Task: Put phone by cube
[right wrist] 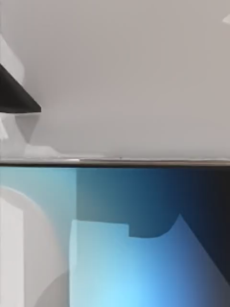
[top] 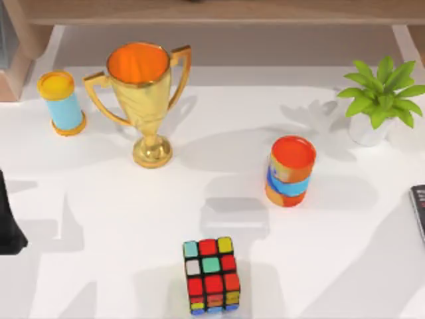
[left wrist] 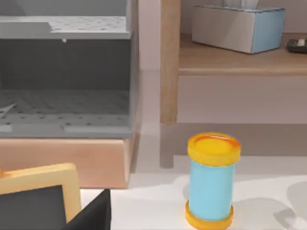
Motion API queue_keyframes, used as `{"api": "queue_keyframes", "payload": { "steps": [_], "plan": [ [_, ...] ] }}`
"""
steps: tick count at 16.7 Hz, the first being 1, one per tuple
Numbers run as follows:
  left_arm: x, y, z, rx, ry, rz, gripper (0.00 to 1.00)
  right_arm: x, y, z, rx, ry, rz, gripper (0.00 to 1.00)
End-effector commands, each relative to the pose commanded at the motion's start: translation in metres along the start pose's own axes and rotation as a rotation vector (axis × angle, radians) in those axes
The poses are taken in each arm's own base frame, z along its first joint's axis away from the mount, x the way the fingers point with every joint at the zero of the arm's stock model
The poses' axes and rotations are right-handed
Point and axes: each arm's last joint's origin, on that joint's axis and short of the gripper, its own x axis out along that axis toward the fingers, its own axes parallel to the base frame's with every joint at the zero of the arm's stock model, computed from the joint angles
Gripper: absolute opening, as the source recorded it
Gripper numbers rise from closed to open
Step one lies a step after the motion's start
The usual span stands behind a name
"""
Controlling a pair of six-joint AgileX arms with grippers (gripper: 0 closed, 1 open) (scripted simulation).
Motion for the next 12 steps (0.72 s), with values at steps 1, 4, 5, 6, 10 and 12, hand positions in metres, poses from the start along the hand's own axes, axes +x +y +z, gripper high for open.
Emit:
{"api": "queue_keyframes", "payload": {
  "steps": [1, 4, 5, 6, 10, 12],
  "plan": [
    [0.0000, 0.0000, 0.0000, 0.000, 0.000, 0.000, 1.00, 0.0000, 0.0000, 0.0000, 0.000, 0.000, 0.000, 0.77],
    [0.0000, 0.0000, 0.0000, 0.000, 0.000, 0.000, 1.00, 0.0000, 0.0000, 0.0000, 0.000, 0.000, 0.000, 0.55],
    [0.0000, 0.0000, 0.0000, 0.000, 0.000, 0.000, 1.00, 0.0000, 0.0000, 0.0000, 0.000, 0.000, 0.000, 0.47],
    [0.0000, 0.0000, 0.0000, 0.000, 0.000, 0.000, 1.00, 0.0000, 0.0000, 0.0000, 0.000, 0.000, 0.000, 0.40],
    [0.0000, 0.0000, 0.0000, 0.000, 0.000, 0.000, 1.00, 0.0000, 0.0000, 0.0000, 0.000, 0.000, 0.000, 0.10],
    [0.0000, 0.0000, 0.0000, 0.000, 0.000, 0.000, 1.00, 0.0000, 0.0000, 0.0000, 0.000, 0.000, 0.000, 0.00]
  ]
}}
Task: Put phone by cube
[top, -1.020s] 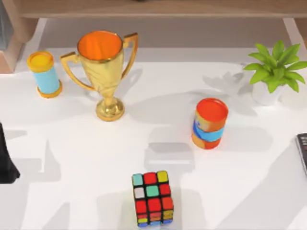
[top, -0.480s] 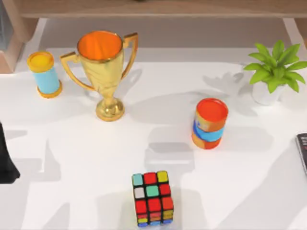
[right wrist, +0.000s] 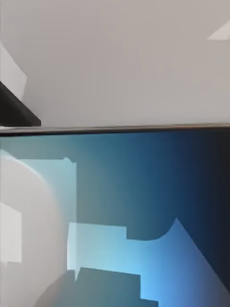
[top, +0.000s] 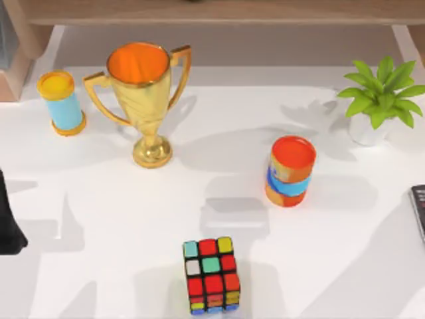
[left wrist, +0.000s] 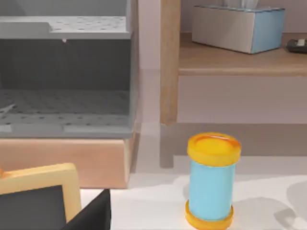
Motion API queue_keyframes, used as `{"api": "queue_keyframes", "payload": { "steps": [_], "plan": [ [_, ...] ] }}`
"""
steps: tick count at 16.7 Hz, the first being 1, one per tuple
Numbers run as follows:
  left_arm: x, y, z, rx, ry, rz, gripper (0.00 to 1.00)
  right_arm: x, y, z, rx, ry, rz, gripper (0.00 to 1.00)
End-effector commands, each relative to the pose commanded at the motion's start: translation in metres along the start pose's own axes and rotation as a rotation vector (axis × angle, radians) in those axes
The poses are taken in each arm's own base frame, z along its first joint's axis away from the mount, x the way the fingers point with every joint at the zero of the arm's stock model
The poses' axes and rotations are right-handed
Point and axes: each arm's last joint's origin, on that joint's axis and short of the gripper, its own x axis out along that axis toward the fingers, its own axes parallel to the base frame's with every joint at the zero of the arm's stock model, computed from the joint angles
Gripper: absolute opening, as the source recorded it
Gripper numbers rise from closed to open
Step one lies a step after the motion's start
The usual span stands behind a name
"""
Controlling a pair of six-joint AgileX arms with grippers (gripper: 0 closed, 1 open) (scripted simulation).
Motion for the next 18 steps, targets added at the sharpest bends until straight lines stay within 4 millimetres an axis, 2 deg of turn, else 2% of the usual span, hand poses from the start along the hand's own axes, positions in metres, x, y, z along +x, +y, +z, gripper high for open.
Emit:
{"api": "queue_keyframes", "payload": {
  "steps": [7, 8, 14, 18],
  "plan": [
    [0.000, 0.000, 0.000, 0.000, 0.000, 0.000, 1.00, 0.000, 0.000, 0.000, 0.000, 0.000, 0.000, 0.00],
    [0.000, 0.000, 0.000, 0.000, 0.000, 0.000, 1.00, -0.011, 0.003, 0.000, 0.008, -0.011, -0.001, 0.00],
    [0.000, 0.000, 0.000, 0.000, 0.000, 0.000, 1.00, -0.029, 0.003, 0.000, 0.008, -0.009, 0.002, 0.00],
    [0.000, 0.000, 0.000, 0.000, 0.000, 0.000, 1.00, -0.029, 0.003, 0.000, 0.010, -0.008, 0.004, 0.00]
  ]
}}
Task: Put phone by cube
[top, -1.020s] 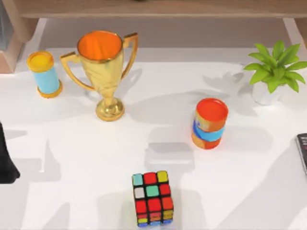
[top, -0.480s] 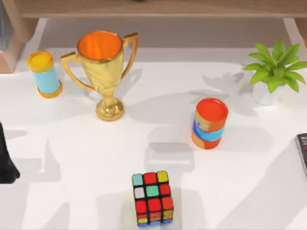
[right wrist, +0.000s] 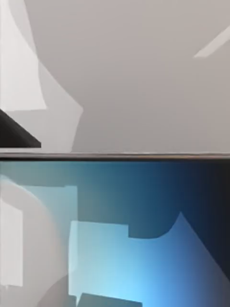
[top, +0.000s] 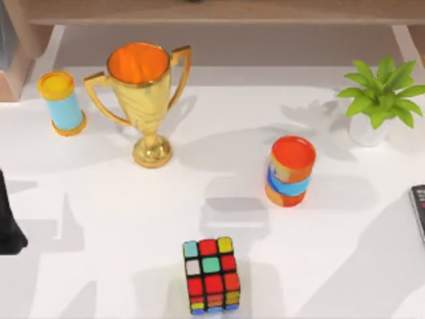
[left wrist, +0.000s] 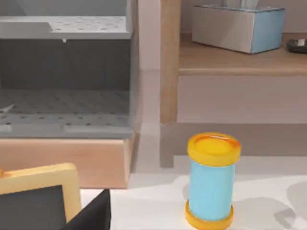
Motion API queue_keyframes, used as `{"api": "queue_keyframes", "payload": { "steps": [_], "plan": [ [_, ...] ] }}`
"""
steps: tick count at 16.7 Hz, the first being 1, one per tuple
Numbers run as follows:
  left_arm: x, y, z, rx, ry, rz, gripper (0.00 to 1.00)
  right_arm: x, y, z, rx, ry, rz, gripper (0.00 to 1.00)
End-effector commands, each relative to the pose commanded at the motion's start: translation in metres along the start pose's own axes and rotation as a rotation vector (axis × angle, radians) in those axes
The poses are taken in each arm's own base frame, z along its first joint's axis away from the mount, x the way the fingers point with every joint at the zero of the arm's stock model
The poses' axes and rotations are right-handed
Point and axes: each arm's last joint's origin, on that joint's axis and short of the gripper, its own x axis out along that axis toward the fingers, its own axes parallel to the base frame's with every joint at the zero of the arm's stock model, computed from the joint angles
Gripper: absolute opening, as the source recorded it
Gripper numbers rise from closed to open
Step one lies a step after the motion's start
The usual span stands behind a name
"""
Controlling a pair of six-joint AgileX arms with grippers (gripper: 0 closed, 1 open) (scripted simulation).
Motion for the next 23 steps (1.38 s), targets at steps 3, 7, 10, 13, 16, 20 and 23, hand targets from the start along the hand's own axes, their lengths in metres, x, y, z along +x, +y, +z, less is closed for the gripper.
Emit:
{"api": "queue_keyframes", "payload": {
  "steps": [3, 7, 10, 13, 16, 20, 23],
  "plan": [
    [0.000, 0.000, 0.000, 0.000, 0.000, 0.000, 1.00, -0.012, 0.000, 0.005, 0.004, -0.021, -0.034, 0.00],
    [0.000, 0.000, 0.000, 0.000, 0.000, 0.000, 1.00, -0.048, 0.014, 0.025, 0.033, -0.089, -0.117, 0.00],
    [0.000, 0.000, 0.000, 0.000, 0.000, 0.000, 1.00, -0.072, 0.039, 0.044, 0.070, -0.143, -0.151, 0.00],
    [0.000, 0.000, 0.000, 0.000, 0.000, 0.000, 1.00, -0.092, 0.074, 0.063, 0.117, -0.195, -0.158, 0.00],
    [0.000, 0.000, 0.000, 0.000, 0.000, 0.000, 1.00, -0.106, 0.115, 0.079, 0.170, -0.239, -0.139, 0.00],
    [0.000, 0.000, 0.000, 0.000, 0.000, 0.000, 1.00, -0.115, 0.176, 0.092, 0.245, -0.266, -0.084, 0.00],
    [0.000, 0.000, 0.000, 0.000, 0.000, 0.000, 1.00, -0.114, 0.222, 0.095, 0.302, -0.255, -0.035, 0.00]
  ]
}}
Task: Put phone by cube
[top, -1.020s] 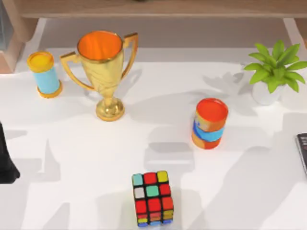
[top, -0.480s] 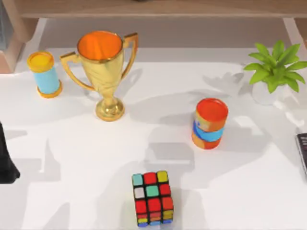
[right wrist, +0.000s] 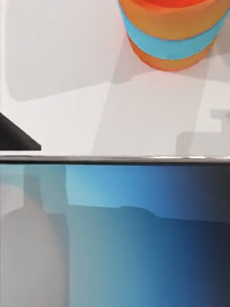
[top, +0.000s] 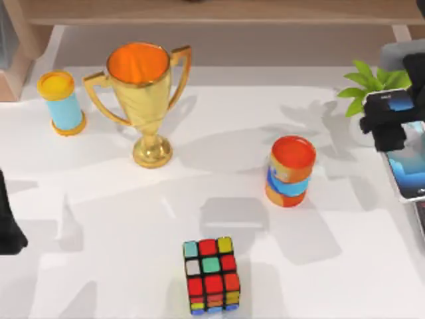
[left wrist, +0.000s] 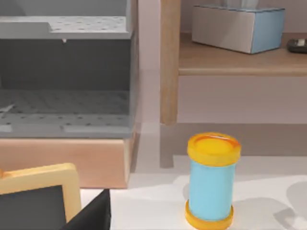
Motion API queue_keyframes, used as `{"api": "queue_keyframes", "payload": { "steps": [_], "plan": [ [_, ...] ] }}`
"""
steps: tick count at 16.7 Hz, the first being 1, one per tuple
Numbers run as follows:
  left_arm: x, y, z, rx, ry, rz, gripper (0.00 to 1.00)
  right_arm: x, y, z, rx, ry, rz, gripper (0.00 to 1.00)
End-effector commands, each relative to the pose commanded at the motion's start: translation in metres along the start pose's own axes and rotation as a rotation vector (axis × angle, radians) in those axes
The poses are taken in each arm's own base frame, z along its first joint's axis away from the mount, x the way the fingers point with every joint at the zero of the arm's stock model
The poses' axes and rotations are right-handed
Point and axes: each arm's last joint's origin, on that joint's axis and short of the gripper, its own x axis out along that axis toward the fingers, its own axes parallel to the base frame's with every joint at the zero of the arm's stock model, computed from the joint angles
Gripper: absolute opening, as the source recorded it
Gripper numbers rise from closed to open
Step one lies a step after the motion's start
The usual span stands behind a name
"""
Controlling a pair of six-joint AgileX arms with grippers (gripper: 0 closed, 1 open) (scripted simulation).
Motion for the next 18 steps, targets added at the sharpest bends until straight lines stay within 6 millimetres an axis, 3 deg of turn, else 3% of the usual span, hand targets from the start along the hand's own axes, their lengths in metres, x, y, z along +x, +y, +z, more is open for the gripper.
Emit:
{"api": "queue_keyframes", "payload": {
  "steps": [5, 9, 13, 18],
  "plan": [
    [0.000, 0.000, 0.000, 0.000, 0.000, 0.000, 1.00, 0.006, 0.063, -0.028, 0.094, 0.081, 0.033, 0.00],
    [0.000, 0.000, 0.000, 0.000, 0.000, 0.000, 1.00, 0.018, 0.098, -0.053, 0.155, 0.161, 0.017, 0.00],
    [0.000, 0.000, 0.000, 0.000, 0.000, 0.000, 1.00, 0.033, 0.118, -0.071, 0.197, 0.227, -0.022, 0.00],
    [0.000, 0.000, 0.000, 0.000, 0.000, 0.000, 1.00, 0.039, 0.124, -0.077, 0.211, 0.250, -0.040, 0.00]
  ]
}}
